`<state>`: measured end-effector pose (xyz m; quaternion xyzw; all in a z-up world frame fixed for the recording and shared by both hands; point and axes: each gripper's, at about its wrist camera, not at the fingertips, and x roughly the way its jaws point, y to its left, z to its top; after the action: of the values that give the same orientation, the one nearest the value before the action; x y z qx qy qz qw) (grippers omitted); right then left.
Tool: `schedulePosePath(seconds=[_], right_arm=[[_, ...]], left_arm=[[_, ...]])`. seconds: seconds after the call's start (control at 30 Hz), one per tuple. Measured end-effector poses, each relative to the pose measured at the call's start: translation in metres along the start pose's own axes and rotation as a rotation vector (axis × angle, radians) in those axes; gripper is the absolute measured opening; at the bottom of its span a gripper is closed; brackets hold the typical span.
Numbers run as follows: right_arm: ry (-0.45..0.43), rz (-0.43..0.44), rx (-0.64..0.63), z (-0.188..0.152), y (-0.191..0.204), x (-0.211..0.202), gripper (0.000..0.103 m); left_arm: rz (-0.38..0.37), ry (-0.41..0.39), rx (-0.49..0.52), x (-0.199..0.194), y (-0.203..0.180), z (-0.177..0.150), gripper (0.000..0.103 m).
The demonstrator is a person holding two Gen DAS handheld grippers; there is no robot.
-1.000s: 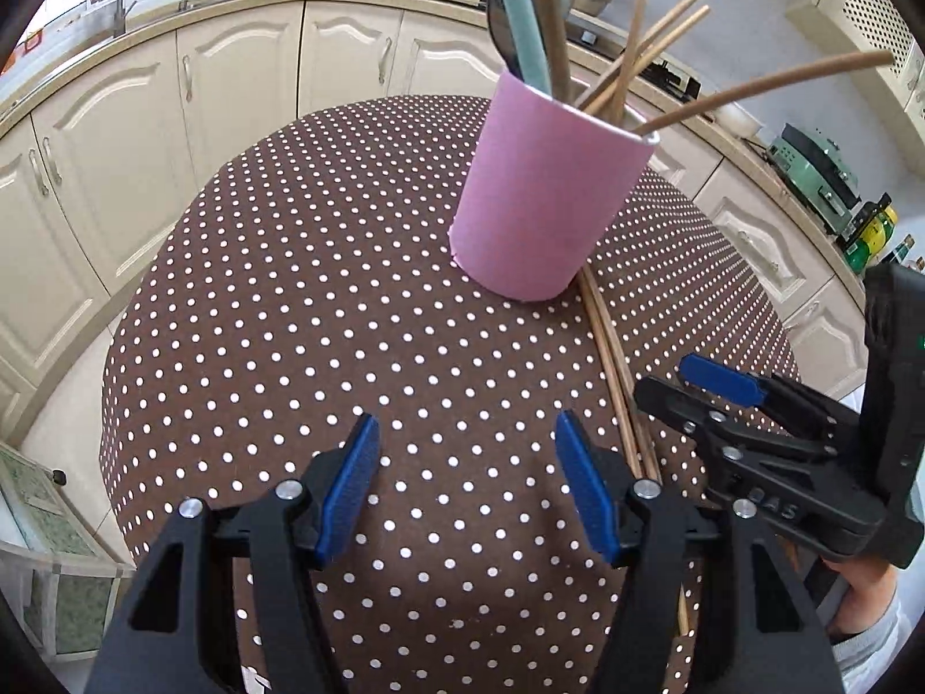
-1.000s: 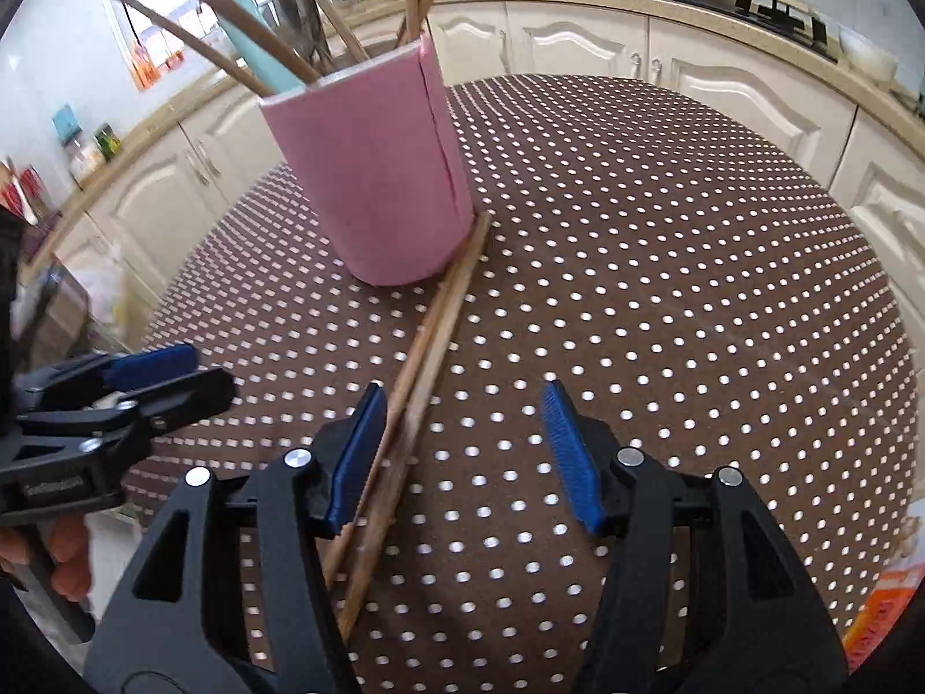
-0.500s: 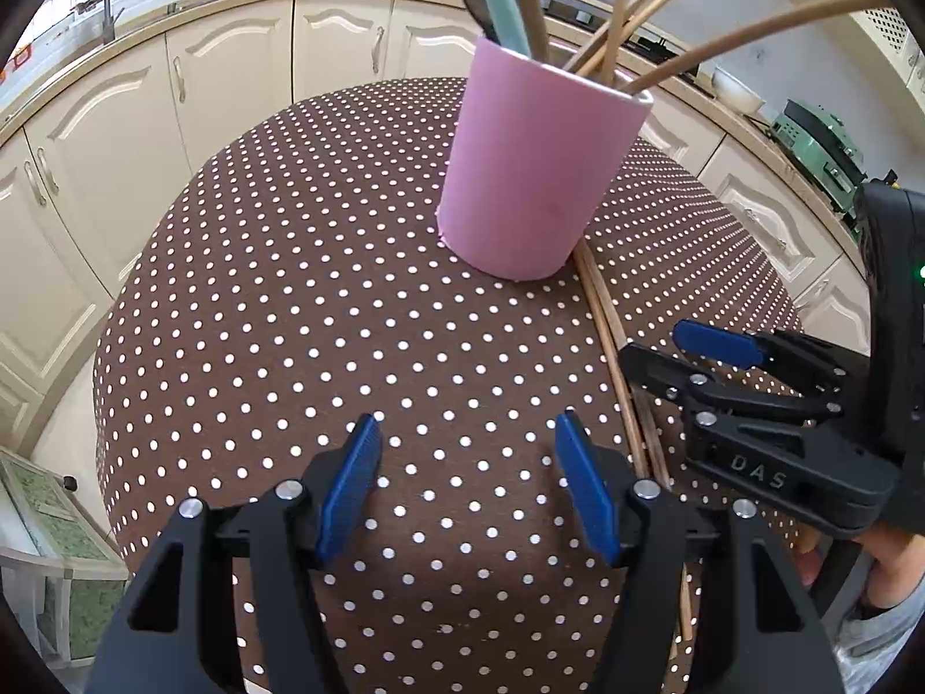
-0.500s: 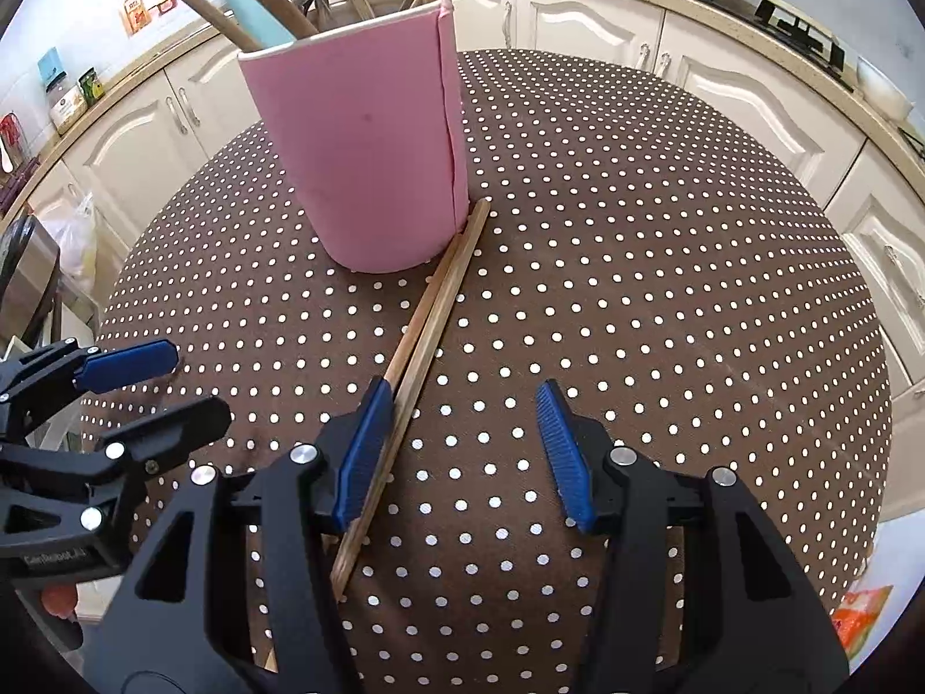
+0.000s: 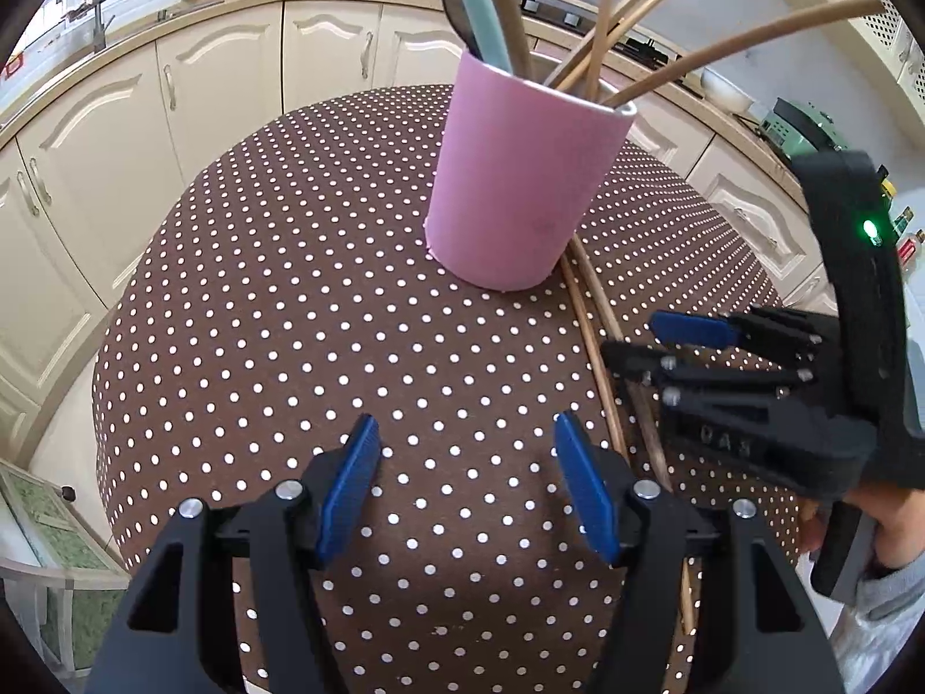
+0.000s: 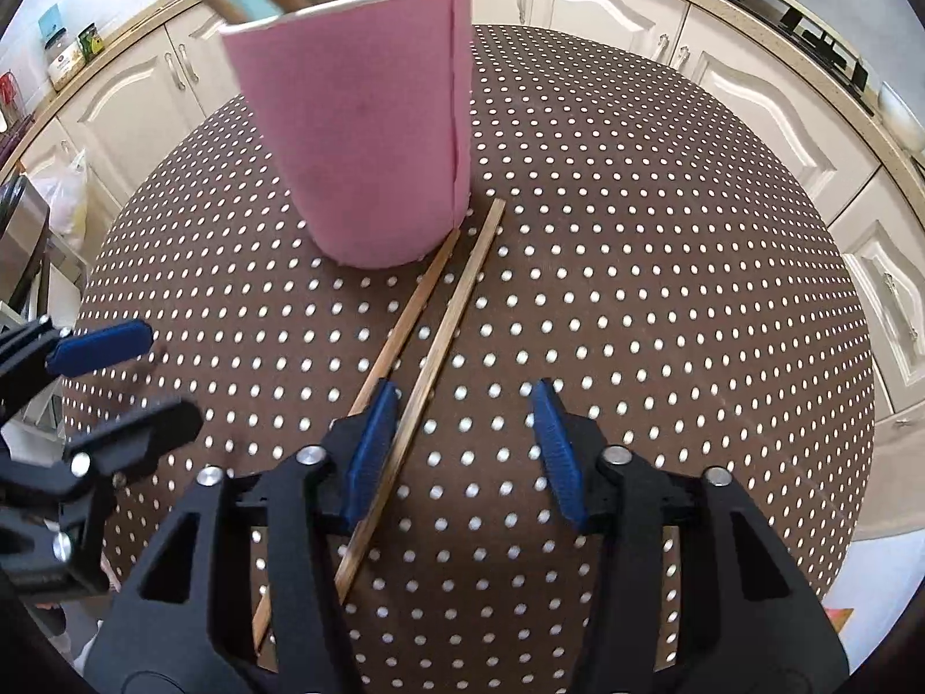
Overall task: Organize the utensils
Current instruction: 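Close the right tool on another chopstick and lift it upright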
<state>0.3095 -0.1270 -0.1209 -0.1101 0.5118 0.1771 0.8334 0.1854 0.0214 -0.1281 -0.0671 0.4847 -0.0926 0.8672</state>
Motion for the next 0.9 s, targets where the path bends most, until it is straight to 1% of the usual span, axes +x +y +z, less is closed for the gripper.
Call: schedulePosePath(seconds=[0.03, 0.07, 0.1, 0.2, 0.3, 0.4, 0.5, 0.57, 0.67, 0.77, 0.87, 0.9], right_arm=[[0.006, 0.004, 0.005, 0.004, -0.005, 0.001, 0.032], [0.013, 0.009, 0.010, 0.006, -0.010, 0.001, 0.026], [0.017, 0.009, 0.013, 0.005, -0.015, 0.001, 0.017], [0.026, 0.041, 0.033, -0.001, -0.032, 0.000, 0.011], [0.035, 0.068, 0.047, -0.010, -0.045, -0.003, 0.006], [0.037, 0.085, 0.047, -0.019, -0.051, -0.007, 0.006], [0.033, 0.105, 0.057, -0.025, -0.057, -0.010, 0.006], [0.022, 0.121, 0.071, -0.032, -0.060, -0.012, 0.006], [0.009, 0.119, 0.074, -0.032, -0.060, -0.013, 0.006], [0.004, 0.130, 0.082, -0.034, -0.060, -0.014, 0.006], [0.001, 0.154, 0.098, -0.034, -0.062, -0.013, 0.006], [0.000, 0.164, 0.103, -0.034, -0.063, -0.013, 0.006]], left_arm=[[-0.002, -0.002, -0.002, -0.001, 0.000, 0.001, 0.062], [-0.006, -0.003, -0.003, -0.001, -0.001, 0.002, 0.062], [-0.010, -0.002, -0.002, -0.001, -0.002, 0.003, 0.062], [-0.027, 0.003, 0.012, -0.001, -0.008, 0.007, 0.062], [-0.054, 0.024, 0.025, 0.003, -0.019, 0.012, 0.062], [-0.061, 0.056, 0.050, 0.009, -0.035, 0.015, 0.062], [-0.035, 0.070, 0.093, 0.016, -0.053, 0.018, 0.062], [-0.032, 0.083, 0.103, 0.020, -0.060, 0.021, 0.062], [-0.026, 0.130, 0.109, 0.035, -0.067, 0.027, 0.062], [0.015, 0.175, 0.108, 0.049, -0.072, 0.036, 0.062], [0.032, 0.176, 0.115, 0.055, -0.078, 0.043, 0.062], [0.049, 0.183, 0.126, 0.059, -0.081, 0.046, 0.062]])
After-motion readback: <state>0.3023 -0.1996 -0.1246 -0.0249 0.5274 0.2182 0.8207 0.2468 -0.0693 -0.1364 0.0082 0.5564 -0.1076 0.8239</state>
